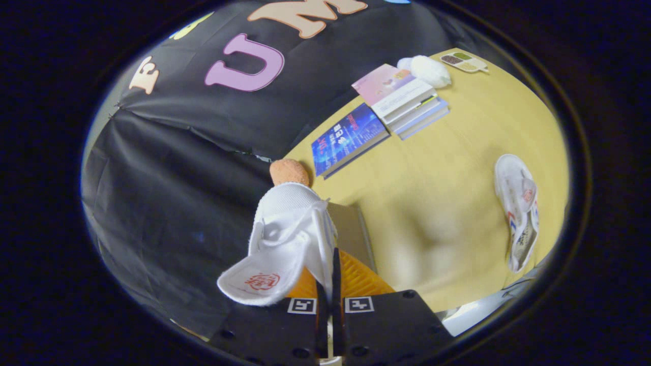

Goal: Open the storage box then place both shoes into the box .Put the left shoe in first, then the right shoe, with the right side of both shoes facing outward in a uniform manner.

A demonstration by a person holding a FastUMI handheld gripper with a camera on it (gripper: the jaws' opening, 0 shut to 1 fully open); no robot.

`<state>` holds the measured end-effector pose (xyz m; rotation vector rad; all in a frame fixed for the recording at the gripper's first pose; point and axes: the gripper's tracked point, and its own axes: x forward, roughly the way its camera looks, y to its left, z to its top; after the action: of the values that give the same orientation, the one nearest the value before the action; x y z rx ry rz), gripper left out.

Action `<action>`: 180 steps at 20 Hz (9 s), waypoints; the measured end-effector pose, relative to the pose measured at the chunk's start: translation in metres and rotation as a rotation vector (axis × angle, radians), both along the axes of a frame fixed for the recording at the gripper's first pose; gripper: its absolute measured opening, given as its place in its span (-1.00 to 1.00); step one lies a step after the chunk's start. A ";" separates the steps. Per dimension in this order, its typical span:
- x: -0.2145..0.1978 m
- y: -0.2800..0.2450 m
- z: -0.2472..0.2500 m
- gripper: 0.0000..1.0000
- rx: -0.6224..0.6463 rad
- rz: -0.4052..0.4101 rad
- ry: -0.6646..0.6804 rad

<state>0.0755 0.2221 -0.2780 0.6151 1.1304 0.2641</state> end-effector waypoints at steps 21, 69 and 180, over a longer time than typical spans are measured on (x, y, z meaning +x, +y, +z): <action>-0.015 0.146 -0.119 -0.88 -0.276 -0.105 0.025; -0.070 -0.328 -0.110 0.95 -1.014 0.160 -0.073; 0.056 -0.173 0.251 0.93 -0.577 -0.107 -1.105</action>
<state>0.1317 0.0493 -0.0268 -0.0382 0.0709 0.1314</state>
